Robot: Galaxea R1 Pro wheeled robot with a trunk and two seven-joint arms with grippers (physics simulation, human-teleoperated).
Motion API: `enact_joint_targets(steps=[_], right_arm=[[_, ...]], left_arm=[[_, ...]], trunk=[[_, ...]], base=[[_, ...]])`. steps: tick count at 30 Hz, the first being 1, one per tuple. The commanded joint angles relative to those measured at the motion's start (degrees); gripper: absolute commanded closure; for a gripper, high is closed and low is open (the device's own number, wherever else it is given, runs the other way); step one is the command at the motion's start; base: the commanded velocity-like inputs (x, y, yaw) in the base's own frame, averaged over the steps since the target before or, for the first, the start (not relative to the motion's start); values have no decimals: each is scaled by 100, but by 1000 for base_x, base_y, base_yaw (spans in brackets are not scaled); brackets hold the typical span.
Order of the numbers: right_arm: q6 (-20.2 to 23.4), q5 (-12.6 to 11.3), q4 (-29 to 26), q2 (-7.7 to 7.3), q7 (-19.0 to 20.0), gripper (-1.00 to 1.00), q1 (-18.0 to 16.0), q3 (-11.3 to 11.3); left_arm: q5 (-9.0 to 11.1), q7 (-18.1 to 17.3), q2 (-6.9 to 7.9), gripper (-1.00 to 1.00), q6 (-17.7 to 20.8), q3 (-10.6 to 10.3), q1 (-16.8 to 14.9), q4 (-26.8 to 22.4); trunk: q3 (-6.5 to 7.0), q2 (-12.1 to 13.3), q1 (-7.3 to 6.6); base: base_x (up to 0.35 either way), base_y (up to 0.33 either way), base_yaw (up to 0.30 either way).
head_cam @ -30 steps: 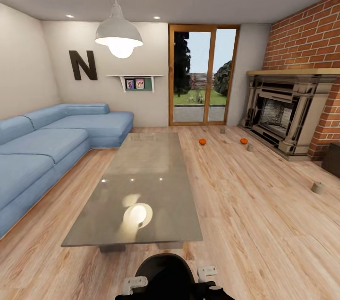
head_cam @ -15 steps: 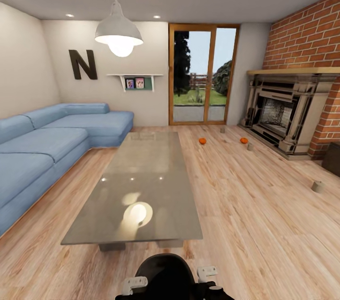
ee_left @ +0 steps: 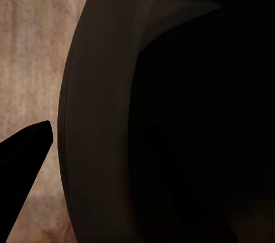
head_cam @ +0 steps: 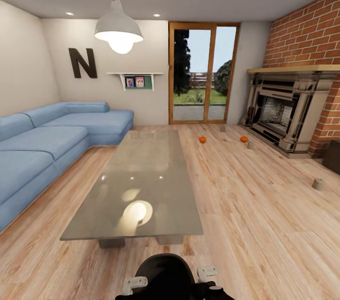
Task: Place each of the two pumpkins and all three candles from the living room inside a cabinet in the living room (use any cabinet), then make sure every cabinet is closed, and position the cauldron so it is next to a table in the living room.
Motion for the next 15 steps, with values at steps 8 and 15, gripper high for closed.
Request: enact_joint_targets(steps=[8,15], right_arm=[[35,-137,-3,0,-30,100,0,142],[35,-137,-3,0,-30,100,3,142]], left_arm=[[28,24,8,100,4,-7,-8,-25],[28,20,8,100,3,-7,-8,-30]], trunk=[[-149,-325,175],[-275,-606,329]], base=[[0,0,0],[0,0,0]])
